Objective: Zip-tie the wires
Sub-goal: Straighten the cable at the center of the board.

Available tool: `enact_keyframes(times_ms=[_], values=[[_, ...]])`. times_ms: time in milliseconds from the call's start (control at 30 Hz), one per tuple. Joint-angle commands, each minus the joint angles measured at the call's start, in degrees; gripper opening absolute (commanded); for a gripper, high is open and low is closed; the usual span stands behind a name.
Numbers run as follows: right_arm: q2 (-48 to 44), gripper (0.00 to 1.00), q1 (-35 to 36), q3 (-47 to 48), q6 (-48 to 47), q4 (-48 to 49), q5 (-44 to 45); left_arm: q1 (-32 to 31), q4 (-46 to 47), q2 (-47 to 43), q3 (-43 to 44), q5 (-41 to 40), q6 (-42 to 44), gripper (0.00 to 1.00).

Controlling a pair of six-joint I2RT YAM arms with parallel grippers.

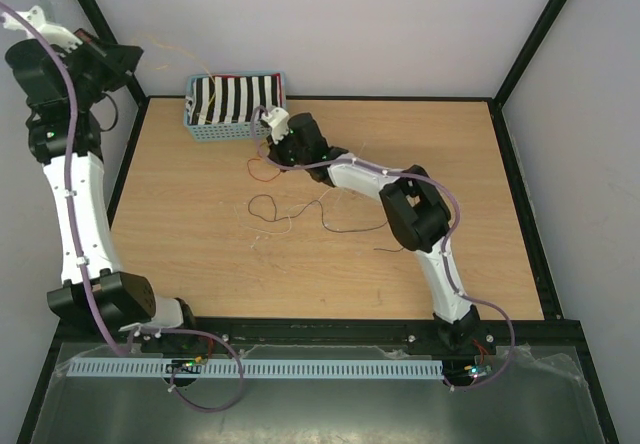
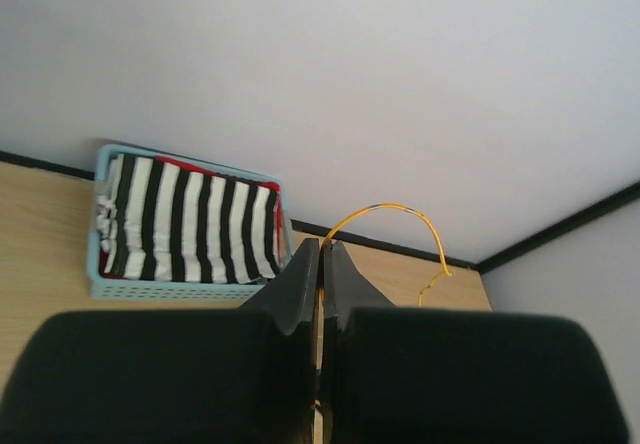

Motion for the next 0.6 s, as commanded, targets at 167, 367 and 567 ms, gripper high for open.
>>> enact_keyframes(times_ms=[167,367,567], values=[[-11.3,0.0,-0.12,15.97,-12.15,-13.19,18.09,11.99,0.58,-4.66,-11.36,3.49,-2.53,0.0],[-13.6,0.0,-0.12,24.8,-16.52,-15.4,23.56,15.3,3.13,-6.09,-19.79,6.06,-3.64,0.0],[-15.73,0.0,-0.11,30.75,-19.83,-16.76,28.41,15.84,3.55,-6.36,-22.48,7.02,-3.48,0.0]])
